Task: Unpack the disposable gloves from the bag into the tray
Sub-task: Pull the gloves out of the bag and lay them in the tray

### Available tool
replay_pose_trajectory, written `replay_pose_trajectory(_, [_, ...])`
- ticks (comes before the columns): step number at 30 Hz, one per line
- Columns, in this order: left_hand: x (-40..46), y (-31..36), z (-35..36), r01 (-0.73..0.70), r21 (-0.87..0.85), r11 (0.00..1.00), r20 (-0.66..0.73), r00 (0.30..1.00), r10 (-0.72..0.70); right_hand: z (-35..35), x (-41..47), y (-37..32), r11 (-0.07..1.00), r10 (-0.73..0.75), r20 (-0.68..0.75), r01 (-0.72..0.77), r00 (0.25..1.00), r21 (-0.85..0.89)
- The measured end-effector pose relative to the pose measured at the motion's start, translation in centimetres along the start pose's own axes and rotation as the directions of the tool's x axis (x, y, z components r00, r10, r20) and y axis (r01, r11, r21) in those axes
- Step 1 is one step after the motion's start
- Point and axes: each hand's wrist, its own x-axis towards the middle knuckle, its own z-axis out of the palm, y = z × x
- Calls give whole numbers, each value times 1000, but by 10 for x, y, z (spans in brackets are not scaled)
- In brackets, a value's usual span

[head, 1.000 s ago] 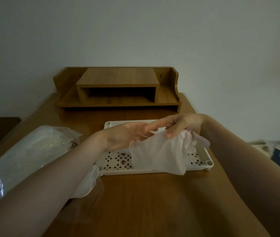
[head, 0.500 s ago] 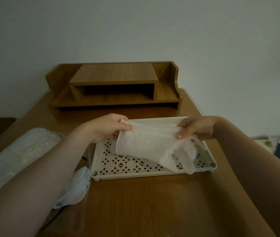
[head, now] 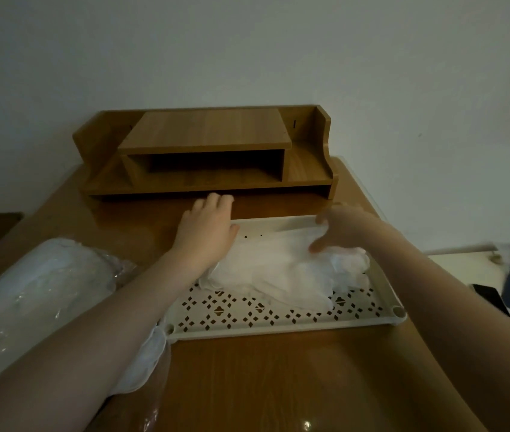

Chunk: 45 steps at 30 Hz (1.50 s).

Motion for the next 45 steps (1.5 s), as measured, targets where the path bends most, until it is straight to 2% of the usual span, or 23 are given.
replay_pose_trajectory(1, [-2, 8, -1, -76, 0, 997, -48, 996, 76, 2, -4, -6, 999, -26, -84, 23, 996, -38])
replay_pose_trajectory(3, [-8, 27, -2, -213, -55, 976, 4, 977, 213, 11, -11, -24, 984, -177, -199, 170, 964, -52])
replay_pose_trajectory(5, [-15, 40, 8, -247, -140, 959, 200, 941, 271, 30, -16, -41, 947, -317, -149, 321, 937, 0])
replay_pose_trajectory(6, [-18, 40, 15, -236, -155, 959, 307, 911, 274, 41, -17, -45, 944, -326, -78, 329, 942, 32])
replay_pose_trajectory(8, [-24, 31, 30, -213, -78, 974, 456, 861, 224, 59, -19, -39, 964, -264, 26, 263, 964, 42])
replay_pose_trajectory(10, [-27, 18, 39, -201, 27, 979, 506, 848, 160, 67, -19, -25, 982, -188, 40, 189, 981, -26])
replay_pose_trajectory(14, [-36, 10, 40, -149, 99, 984, 508, 858, 79, 68, -25, -8, 984, -111, 61, 119, 992, -136])
replay_pose_trajectory(17, [-39, 11, 38, -91, 112, 990, 496, 868, 23, 67, -33, -1, 999, -4, 79, 7, 997, -47])
replay_pose_trajectory(19, [-47, 13, 28, -109, 101, 989, 487, 872, 46, 64, -38, -3, 998, 61, 52, -61, 997, -12])
replay_pose_trajectory(21, [-61, 17, 7, -184, 28, 983, 425, 892, 155, 57, -47, -14, 997, 72, -41, -73, 997, -23])
replay_pose_trajectory(24, [-94, 19, -32, -328, -126, 936, 157, 925, 345, 39, -73, -48, 993, -101, -262, 113, 960, 33])
replay_pose_trajectory(26, [-113, 11, -54, -430, -166, 888, -107, 903, 417, 28, -94, -76, 949, -192, -441, 280, 877, 143])
replay_pose_trajectory(27, [-121, 2, -61, -468, -98, 878, -212, 872, 441, 24, -104, -91, 917, -220, -530, 359, 819, 174])
replay_pose_trajectory(28, [-126, -9, -65, -458, -38, 888, -277, 859, 431, 23, -113, -105, 884, -240, -609, 430, 756, 185])
replay_pose_trajectory(30, [-133, -34, -70, -341, -4, 940, -296, 898, 325, 25, -127, -131, 806, -290, -687, 557, 666, 199])
replay_pose_trajectory(33, [-146, -60, -71, -173, -13, 985, -176, 970, 168, 41, -134, -161, 694, -485, -606, 699, 631, 172])
replay_pose_trajectory(35, [-152, -73, -65, -85, 18, 996, -35, 996, 86, 60, -132, -176, 670, -627, -411, 727, 662, 149])
replay_pose_trajectory(37, [-157, -82, -57, -40, 42, 998, 60, 997, 38, 76, -128, -185, 705, -660, -219, 693, 719, 153])
replay_pose_trajectory(38, [-159, -87, -54, -32, 38, 999, 85, 996, 29, 82, -127, -188, 726, -648, -172, 670, 742, 154])
replay_pose_trajectory(40, [-162, -94, -51, -24, -7, 1000, 139, 990, 25, 89, -123, -192, 765, -611, -180, 633, 771, 117])
replay_pose_trajectory(43, [-167, -102, -48, -32, -85, 996, 234, 971, 51, 90, -116, -194, 816, -569, -207, 577, 796, -25])
replay_pose_trajectory(45, [-169, -106, -45, -24, -112, 993, 266, 962, 53, 88, -116, -196, 827, -544, -216, 562, 811, 27])
